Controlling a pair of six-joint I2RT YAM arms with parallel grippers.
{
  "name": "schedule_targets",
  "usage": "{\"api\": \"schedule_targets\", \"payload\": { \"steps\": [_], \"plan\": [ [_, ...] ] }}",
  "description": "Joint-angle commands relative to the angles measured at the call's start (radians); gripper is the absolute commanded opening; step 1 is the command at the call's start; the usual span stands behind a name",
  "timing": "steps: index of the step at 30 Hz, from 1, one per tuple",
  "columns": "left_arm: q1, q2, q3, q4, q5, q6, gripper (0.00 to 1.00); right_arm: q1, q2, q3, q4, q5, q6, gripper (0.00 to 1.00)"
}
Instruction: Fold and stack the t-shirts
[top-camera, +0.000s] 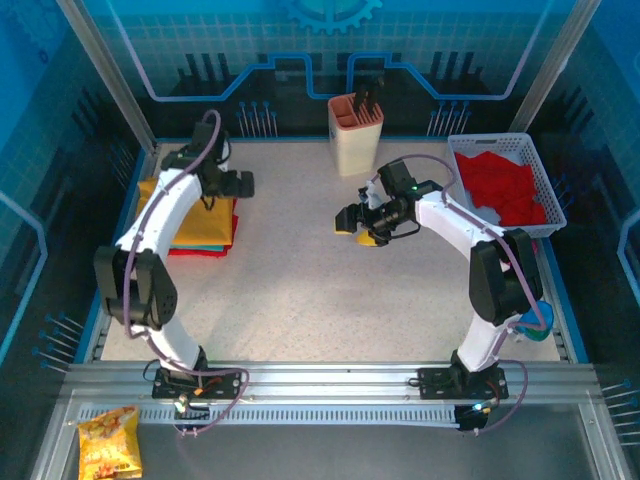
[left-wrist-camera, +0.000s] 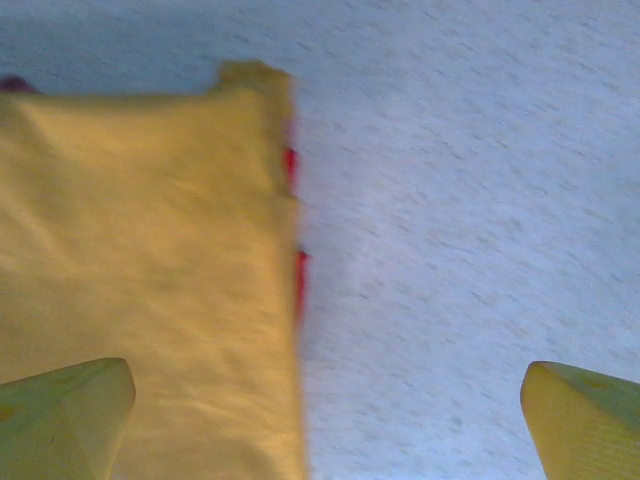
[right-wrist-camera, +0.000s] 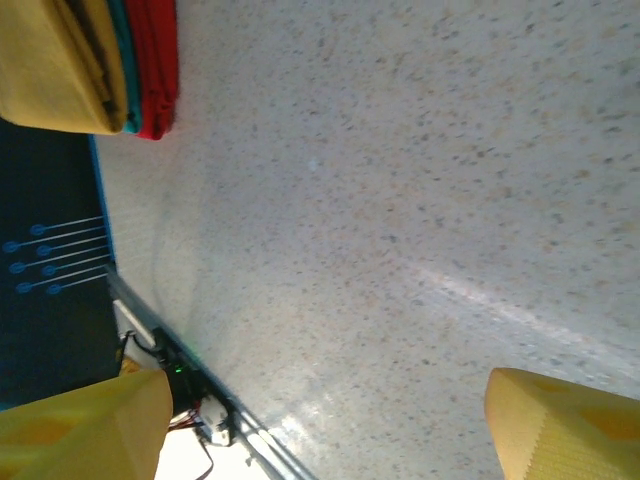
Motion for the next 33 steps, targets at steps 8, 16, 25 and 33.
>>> {"api": "schedule_targets", "payload": {
  "steps": [8, 16, 25, 33],
  "plan": [
    [-0.038, -0.222, -0.283, 0.312, 0.243, -0.060, 0.99, -0.053, -0.130, -0.010, -0.008, 0.327, -0.141, 1.00],
    [-0.038, -0.267, -0.578, 0.591, 0.081, 0.077, 0.99, -0.127, -0.373, -0.328, 0.390, 0.692, -0.322, 1.00],
    [0.086, -0.181, -0.793, 1.020, 0.165, 0.125, 0.99, -0.217, -0.399, -0.692, 0.947, 0.830, -0.514, 1.00],
    [0.168, -0.150, -1.002, 1.445, 0.275, 0.076, 0.97, -0.262, -0.298, -0.929, 1.452, 0.813, -0.573, 1.00]
  ]
}}
